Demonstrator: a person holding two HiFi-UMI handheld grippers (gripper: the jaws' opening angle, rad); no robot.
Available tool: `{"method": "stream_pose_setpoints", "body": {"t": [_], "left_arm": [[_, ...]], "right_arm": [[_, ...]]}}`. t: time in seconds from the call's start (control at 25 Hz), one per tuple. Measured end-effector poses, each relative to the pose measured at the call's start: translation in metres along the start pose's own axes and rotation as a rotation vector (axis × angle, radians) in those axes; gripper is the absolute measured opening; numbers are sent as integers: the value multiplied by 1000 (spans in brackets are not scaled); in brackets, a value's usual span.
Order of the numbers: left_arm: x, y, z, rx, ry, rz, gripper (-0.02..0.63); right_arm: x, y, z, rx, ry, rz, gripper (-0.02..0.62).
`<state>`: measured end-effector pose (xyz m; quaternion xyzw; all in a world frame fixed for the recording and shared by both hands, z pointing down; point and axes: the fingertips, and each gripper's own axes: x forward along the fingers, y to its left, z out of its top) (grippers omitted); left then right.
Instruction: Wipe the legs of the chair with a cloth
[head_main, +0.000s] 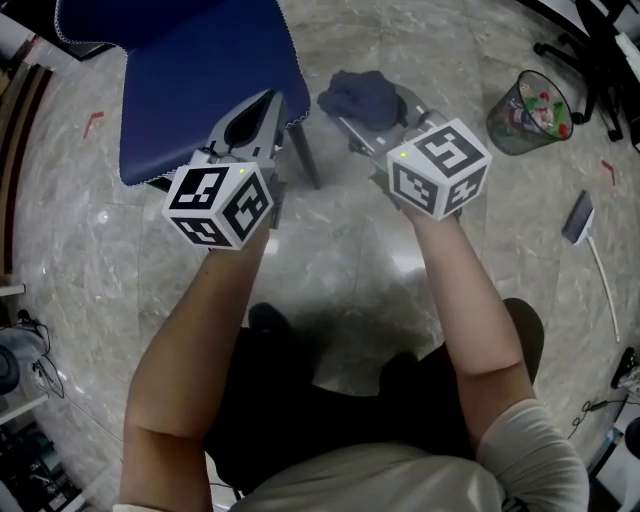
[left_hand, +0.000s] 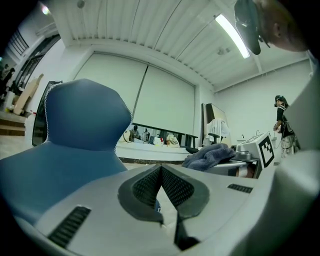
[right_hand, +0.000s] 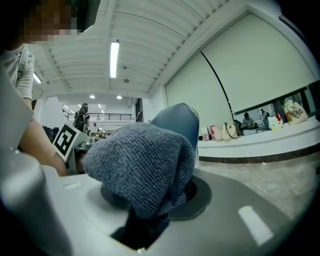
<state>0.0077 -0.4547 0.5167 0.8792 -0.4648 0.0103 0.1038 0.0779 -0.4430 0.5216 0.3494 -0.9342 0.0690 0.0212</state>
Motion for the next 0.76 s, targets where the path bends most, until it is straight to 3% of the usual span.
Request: {"method": "stream_pose_setpoints", "body": {"t": [0.76], "left_arm": [[-2, -15, -5, -2, 6, -64, 6]], "right_arm": [[0, 7, 13, -12, -39, 23, 127]]}}
